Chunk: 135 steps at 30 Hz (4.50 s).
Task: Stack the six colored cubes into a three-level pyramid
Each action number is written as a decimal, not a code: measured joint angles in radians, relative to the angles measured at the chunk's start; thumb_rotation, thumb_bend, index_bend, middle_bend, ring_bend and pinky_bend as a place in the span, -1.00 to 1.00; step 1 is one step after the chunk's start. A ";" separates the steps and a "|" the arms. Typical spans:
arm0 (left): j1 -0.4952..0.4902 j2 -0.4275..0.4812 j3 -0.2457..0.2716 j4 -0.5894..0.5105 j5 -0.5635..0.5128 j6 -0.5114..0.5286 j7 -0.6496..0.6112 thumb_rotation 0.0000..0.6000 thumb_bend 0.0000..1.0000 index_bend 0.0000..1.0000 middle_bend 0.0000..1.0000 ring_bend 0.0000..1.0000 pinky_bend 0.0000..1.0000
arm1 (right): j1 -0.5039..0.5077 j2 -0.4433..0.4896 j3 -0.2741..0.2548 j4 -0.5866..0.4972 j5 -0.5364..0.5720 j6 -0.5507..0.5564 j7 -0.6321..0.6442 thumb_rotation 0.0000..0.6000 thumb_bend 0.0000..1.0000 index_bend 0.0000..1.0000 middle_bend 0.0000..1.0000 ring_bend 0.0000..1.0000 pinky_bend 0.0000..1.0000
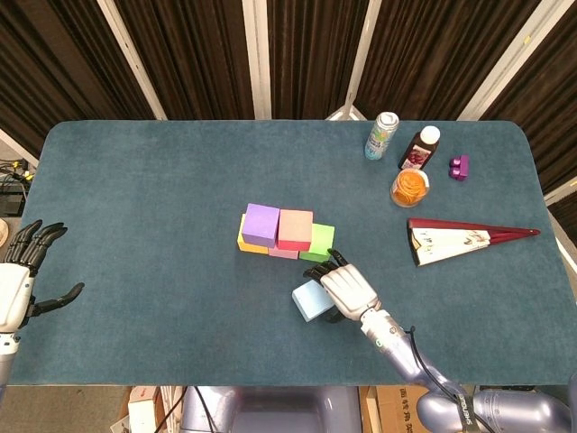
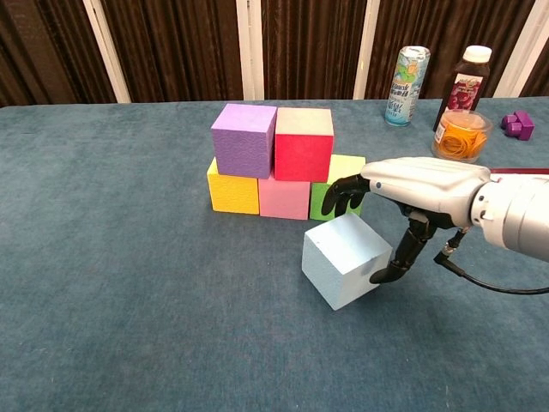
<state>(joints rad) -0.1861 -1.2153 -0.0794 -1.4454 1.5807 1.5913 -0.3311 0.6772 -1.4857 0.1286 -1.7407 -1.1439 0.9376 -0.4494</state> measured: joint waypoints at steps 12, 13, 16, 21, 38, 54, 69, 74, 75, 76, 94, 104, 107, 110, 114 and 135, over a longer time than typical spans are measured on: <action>0.003 -0.003 -0.008 -0.009 -0.014 -0.005 -0.012 1.00 -0.46 -0.72 -0.75 -1.00 -1.00 | 0.018 -0.021 -0.002 0.011 0.001 0.007 0.005 1.00 -0.81 -0.32 -0.30 -0.51 -1.00; 0.003 -0.003 -0.008 -0.010 -0.015 -0.007 -0.013 1.00 -0.46 -0.72 -0.75 -1.00 -1.00 | 0.019 -0.023 -0.002 0.012 0.001 0.008 0.006 1.00 -0.81 -0.32 -0.29 -0.50 -1.00; 0.003 -0.003 -0.010 -0.012 -0.018 -0.010 -0.013 1.00 -0.45 -0.72 -0.75 -1.00 -1.00 | 0.022 -0.029 -0.001 0.018 0.002 0.012 0.008 1.00 -0.81 -0.29 -0.21 -0.49 -1.00; 0.003 -0.004 -0.012 -0.014 -0.022 -0.013 -0.014 1.00 -0.45 -0.72 -0.75 -1.00 -1.00 | 0.026 -0.037 -0.001 0.024 0.002 0.017 0.014 1.00 -0.78 -0.22 -0.13 -0.46 -1.00; 0.004 0.001 -0.017 -0.019 -0.029 -0.023 -0.023 1.00 -0.45 -0.72 -0.75 -1.00 -1.00 | 0.019 -0.016 -0.004 -0.010 0.007 0.045 0.024 1.00 -0.69 -0.05 -0.08 -0.43 -1.00; 0.006 0.005 -0.013 -0.014 -0.016 -0.018 0.011 1.00 -0.45 -0.72 -0.75 -1.00 -1.00 | -0.081 0.291 -0.057 -0.258 0.039 0.129 0.032 1.00 -0.69 -0.05 -0.08 -0.43 -1.00; 0.000 -0.006 -0.031 0.021 -0.049 -0.031 0.185 1.00 -0.45 -0.72 -0.81 -1.00 -1.00 | -0.049 0.640 0.096 -0.478 0.360 0.229 -0.009 1.00 -0.69 -0.05 -0.08 -0.43 -1.00; 0.007 -0.009 -0.044 0.026 -0.074 -0.021 0.249 1.00 -0.45 -0.72 -0.80 -1.00 -1.00 | 0.126 0.673 0.180 -0.484 0.648 0.172 -0.104 1.00 -0.69 -0.05 -0.08 -0.43 -1.00; 0.008 -0.009 -0.046 0.024 -0.080 -0.022 0.267 1.00 -0.45 -0.72 -0.81 -1.00 -1.00 | 0.169 0.669 0.198 -0.477 0.706 0.162 -0.118 1.00 -0.69 -0.05 -0.08 -0.43 -1.00; 0.009 -0.009 -0.048 0.021 -0.086 -0.022 0.285 1.00 -0.45 -0.72 -0.81 -1.00 -1.00 | 0.234 0.657 0.221 -0.462 0.785 0.152 -0.137 1.00 -0.69 -0.05 -0.08 -0.43 -1.00; 0.027 -0.037 -0.111 0.067 -0.095 0.075 0.152 1.00 -0.45 -0.74 -0.87 -1.00 -1.00 | 0.781 0.150 0.300 -0.031 1.248 0.206 -0.345 1.00 -0.69 -0.05 -0.08 -0.43 -1.00; 0.028 -0.033 -0.108 0.059 -0.100 0.061 0.159 1.00 -0.45 -0.74 -0.87 -1.00 -1.00 | 0.791 0.105 0.306 0.030 1.262 0.246 -0.372 1.00 -0.69 -0.05 -0.08 -0.43 -1.00; 0.029 -0.032 -0.108 0.056 -0.101 0.059 0.160 1.00 -0.45 -0.74 -0.87 -1.00 -1.00 | 0.792 0.094 0.313 0.039 1.274 0.281 -0.381 1.00 -0.69 -0.05 -0.08 -0.43 -1.00; 0.029 -0.032 -0.108 0.056 -0.102 0.057 0.162 1.00 -0.45 -0.74 -0.87 -1.00 -1.00 | 0.790 0.087 0.332 0.042 1.298 0.306 -0.394 1.00 -0.69 -0.05 -0.08 -0.43 -1.00; 0.028 -0.033 -0.109 0.057 -0.106 0.053 0.165 1.00 -0.45 -0.74 -0.87 -1.00 -1.00 | 0.787 0.084 0.353 0.036 1.312 0.329 -0.403 1.00 -0.69 -0.05 -0.08 -0.43 -1.00; 0.031 -0.020 -0.109 0.043 -0.119 0.033 0.163 1.00 -0.45 -0.75 -0.87 -1.00 -1.00 | 0.780 0.006 0.458 0.034 1.330 0.455 -0.438 1.00 -0.69 -0.05 -0.09 -0.43 -1.00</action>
<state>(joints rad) -0.1556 -1.2357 -0.1886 -1.4029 1.4617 1.6244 -0.1678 1.4572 -1.4796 0.5865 -1.7072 0.1863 1.3927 -0.8876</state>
